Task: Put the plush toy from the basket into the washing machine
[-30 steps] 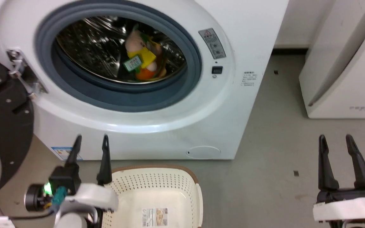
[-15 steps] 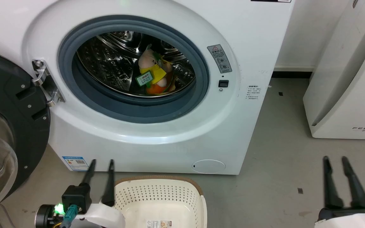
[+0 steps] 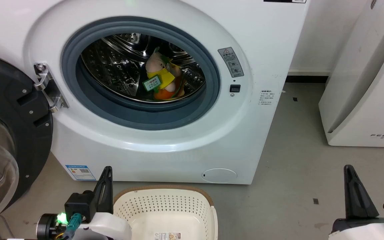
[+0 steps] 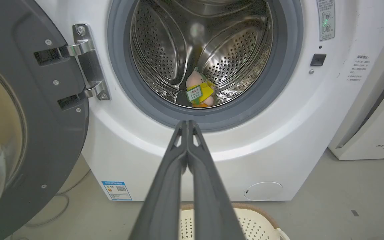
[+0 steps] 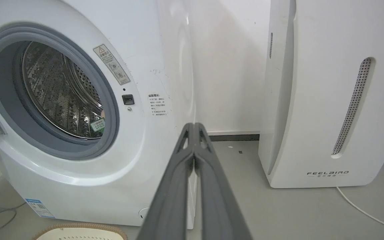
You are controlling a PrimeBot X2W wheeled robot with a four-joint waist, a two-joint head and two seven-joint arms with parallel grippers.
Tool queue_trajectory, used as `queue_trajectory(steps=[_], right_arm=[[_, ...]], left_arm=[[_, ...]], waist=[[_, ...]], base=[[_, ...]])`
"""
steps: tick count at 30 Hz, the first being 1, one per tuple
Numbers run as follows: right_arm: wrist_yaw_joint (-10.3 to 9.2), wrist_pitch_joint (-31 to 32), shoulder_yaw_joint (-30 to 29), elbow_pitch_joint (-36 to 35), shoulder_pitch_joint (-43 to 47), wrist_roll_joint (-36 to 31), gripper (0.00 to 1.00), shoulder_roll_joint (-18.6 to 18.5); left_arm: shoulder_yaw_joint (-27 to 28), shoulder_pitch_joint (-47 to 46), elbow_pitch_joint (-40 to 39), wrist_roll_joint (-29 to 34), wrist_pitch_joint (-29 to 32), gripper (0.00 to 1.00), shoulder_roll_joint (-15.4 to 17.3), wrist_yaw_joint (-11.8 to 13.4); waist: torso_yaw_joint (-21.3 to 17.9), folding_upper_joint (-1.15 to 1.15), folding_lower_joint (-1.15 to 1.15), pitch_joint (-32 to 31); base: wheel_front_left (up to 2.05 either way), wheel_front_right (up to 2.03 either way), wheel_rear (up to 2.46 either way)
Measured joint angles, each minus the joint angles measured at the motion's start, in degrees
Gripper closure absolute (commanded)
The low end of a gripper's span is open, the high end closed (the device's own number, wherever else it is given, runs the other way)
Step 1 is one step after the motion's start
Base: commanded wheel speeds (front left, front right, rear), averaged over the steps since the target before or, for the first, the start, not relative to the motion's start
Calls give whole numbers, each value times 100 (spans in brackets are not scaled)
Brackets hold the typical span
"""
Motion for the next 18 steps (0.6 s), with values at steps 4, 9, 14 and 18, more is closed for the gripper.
queue_trajectory(steps=[4, 9, 14, 18], right_arm=[[0, 51, 23, 0, -2, -14, 100, 0], [0, 110, 51, 0, -3, -52, 100, 0], [0, 169, 82, -1, -6, -76, 100, 0], [0, 227, 121, -1, -16, -122, 100, 0]], left_arm=[[2, 0, -37, 7, 54, 100, 0, 0], [0, 0, -93, 10, 100, 100, -1, 0], [-1, 1, -153, 16, 170, 100, -1, 1], [-2, 3, -222, 22, 230, 100, -2, 19]], waist=[[-6, 0, 0, -4], [-14, 0, 0, -8], [-22, 0, 0, -13], [-32, 0, 1, -19]], base=[[0, 0, 0], [0, 0, 0], [0, 0, 0], [0, 0, 0]])
